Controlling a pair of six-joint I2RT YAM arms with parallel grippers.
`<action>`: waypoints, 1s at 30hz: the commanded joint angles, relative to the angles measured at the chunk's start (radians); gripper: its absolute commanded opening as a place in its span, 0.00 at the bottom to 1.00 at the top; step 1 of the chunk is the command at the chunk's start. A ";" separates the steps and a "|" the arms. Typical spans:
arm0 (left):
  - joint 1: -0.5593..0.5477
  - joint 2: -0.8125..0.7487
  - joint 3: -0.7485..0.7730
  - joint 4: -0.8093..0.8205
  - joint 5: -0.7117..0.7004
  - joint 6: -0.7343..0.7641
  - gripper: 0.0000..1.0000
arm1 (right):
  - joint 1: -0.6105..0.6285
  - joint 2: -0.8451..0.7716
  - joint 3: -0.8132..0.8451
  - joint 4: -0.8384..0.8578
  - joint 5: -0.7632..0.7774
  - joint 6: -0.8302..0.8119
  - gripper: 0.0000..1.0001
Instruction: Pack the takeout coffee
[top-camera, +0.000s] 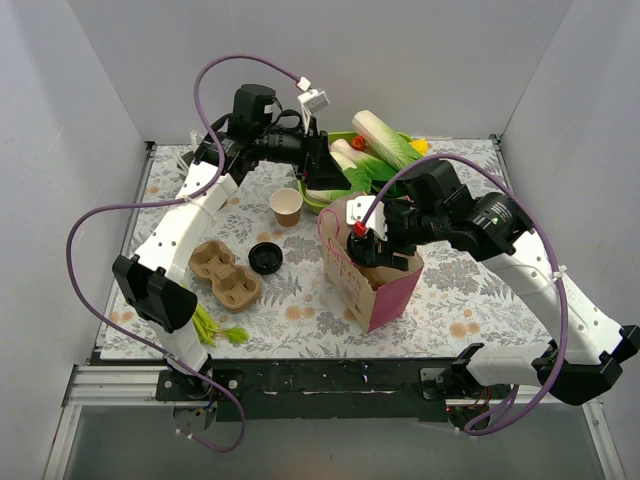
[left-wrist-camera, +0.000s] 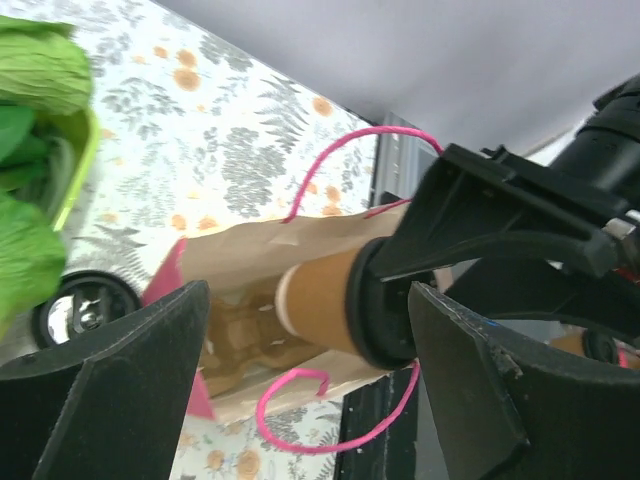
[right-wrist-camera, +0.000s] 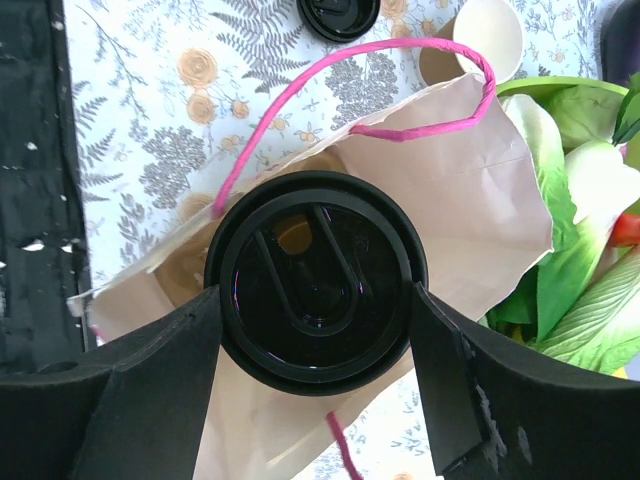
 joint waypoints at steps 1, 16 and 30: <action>0.032 -0.076 -0.003 -0.007 -0.142 0.040 0.82 | 0.006 -0.050 0.027 -0.030 -0.058 0.136 0.41; 0.032 -0.100 -0.243 -0.026 -0.151 0.063 0.78 | -0.014 -0.055 -0.112 0.080 0.014 0.412 0.01; 0.010 -0.337 -0.563 -0.011 0.183 0.076 0.74 | -0.076 -0.064 -0.217 0.178 0.035 0.325 0.01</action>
